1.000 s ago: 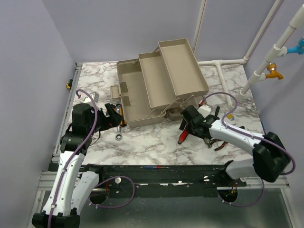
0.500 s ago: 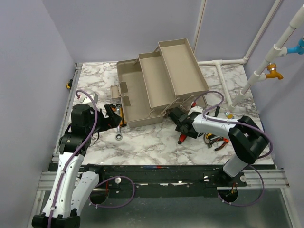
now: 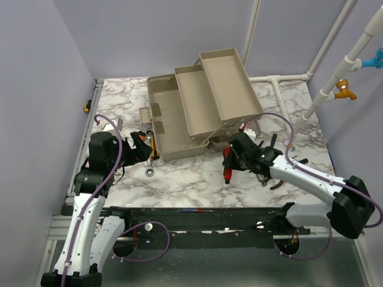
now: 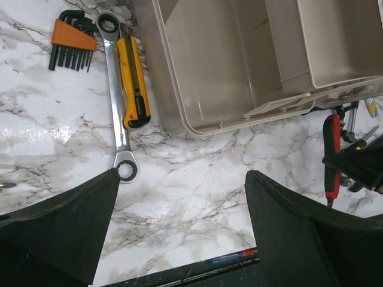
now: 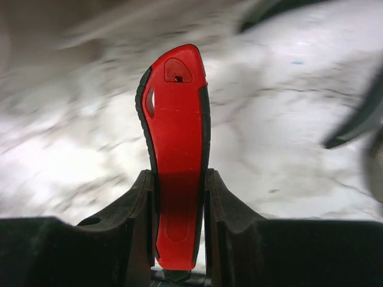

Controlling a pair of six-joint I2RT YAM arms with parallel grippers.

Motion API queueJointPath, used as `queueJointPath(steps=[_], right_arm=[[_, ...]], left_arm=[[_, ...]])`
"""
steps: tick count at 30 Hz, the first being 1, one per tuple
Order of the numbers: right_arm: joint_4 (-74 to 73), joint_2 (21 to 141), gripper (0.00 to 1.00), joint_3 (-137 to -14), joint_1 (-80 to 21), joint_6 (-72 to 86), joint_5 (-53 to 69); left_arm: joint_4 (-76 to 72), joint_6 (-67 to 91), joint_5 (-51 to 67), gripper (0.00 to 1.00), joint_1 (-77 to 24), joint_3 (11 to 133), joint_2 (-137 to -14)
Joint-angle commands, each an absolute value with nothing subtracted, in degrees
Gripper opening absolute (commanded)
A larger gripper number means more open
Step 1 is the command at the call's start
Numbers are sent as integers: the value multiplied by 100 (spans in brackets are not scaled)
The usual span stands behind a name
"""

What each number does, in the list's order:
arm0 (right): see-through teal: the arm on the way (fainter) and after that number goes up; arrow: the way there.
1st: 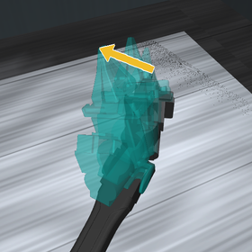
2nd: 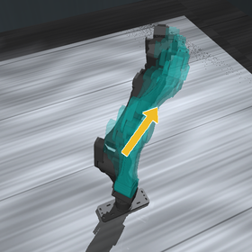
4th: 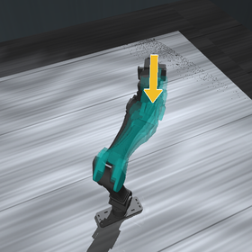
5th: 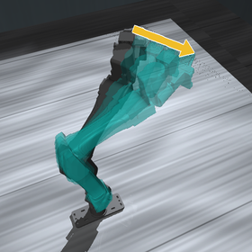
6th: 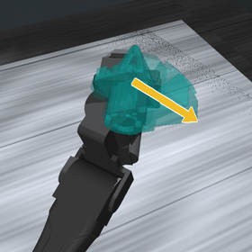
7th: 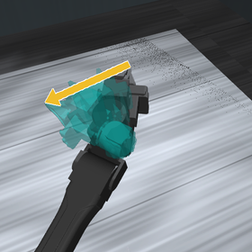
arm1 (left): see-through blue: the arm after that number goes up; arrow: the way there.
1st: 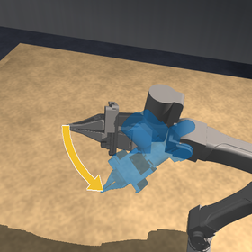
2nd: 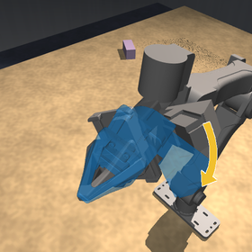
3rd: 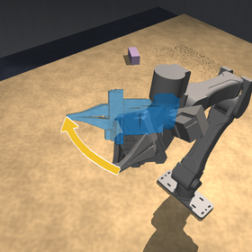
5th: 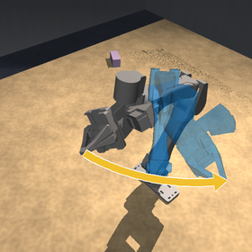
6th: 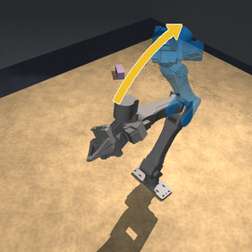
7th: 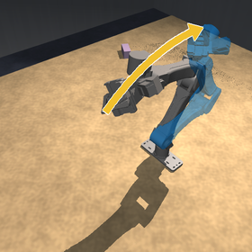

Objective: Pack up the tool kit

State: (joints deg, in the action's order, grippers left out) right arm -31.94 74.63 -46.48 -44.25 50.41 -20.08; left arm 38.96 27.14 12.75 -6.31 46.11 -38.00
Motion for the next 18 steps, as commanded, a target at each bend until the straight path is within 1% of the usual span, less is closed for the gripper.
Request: queueJointPath(steps=[1,4,8,12,13,15,18], right_arm=[[-2403,6913,5,-5013,-4446,3701,58],[-2401,6944,5,-5531,-4452,3323,710],[-2573,7193,5,-6342,-4446,2918,722],[-2856,7599,5,-7308,-4445,2644,79],[-2962,7745,5,-7599,-4445,2597,-285],[-3296,8201,5,-8271,-4447,2464,-821],[-3930,9192,5,-9434,-4438,2250,-1268]], left_arm=[[3760,2637,1734,87,-580,4491,-3874],[3770,2594,1845,87,-584,4509,-3946],[3706,2489,2044,87,-585,4479,-3864],[3649,2444,2330,87,-584,4438,-3791],[3656,2424,2385,87,-580,4438,-3791],[3641,2383,2528,87,-580,4447,-3812],[3580,2388,2647,89,-580,4411,-3866]])
